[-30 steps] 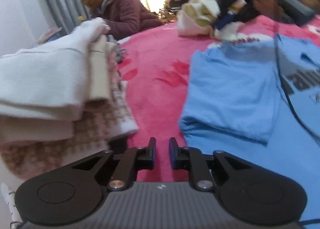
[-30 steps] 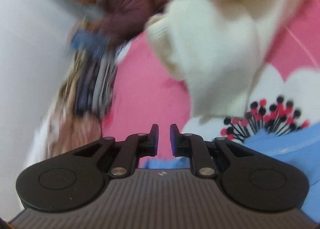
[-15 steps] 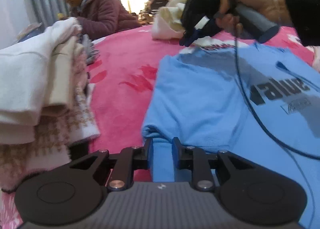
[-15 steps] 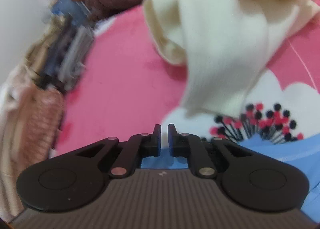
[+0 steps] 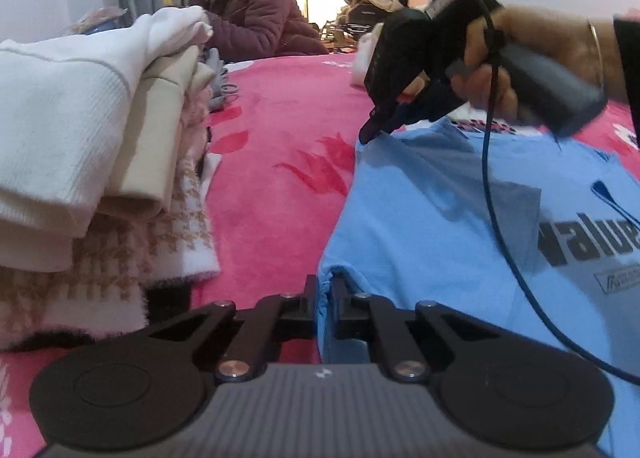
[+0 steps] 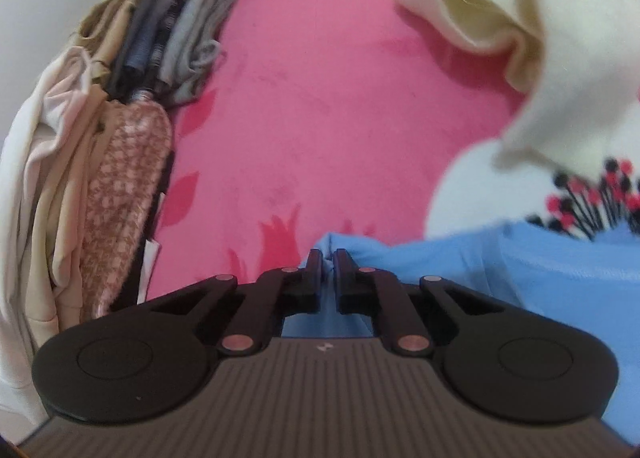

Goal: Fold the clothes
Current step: 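Open the left gripper and pull both grippers back from the shirt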

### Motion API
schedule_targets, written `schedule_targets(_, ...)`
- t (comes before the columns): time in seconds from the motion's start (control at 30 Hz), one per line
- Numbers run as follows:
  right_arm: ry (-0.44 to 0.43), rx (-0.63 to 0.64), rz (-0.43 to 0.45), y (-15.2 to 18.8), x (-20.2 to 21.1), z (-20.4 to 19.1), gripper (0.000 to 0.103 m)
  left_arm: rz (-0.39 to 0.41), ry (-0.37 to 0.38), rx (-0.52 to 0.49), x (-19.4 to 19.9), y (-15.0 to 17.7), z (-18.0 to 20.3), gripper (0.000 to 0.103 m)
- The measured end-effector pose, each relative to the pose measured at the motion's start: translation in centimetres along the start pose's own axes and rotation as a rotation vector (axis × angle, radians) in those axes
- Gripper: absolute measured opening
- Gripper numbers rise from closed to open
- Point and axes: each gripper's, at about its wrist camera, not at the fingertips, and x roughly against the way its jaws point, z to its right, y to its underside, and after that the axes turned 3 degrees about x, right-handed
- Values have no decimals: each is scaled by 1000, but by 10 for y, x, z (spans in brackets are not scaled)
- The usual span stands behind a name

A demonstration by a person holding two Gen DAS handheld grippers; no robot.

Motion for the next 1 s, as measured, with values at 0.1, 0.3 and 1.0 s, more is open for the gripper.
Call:
schedule_targets(0.1,-36,17,61,0,-9,5,3,-25,-11,36,-2,1,-3,6)
schedule_targets(0.3,-95,-113,184,1,17,31,7,-10,0,31,0,-1,-6,28)
schedule_targets(1.0,131,-10,483,169,384,151,34,26,-2,-77,104,-46,-9,73)
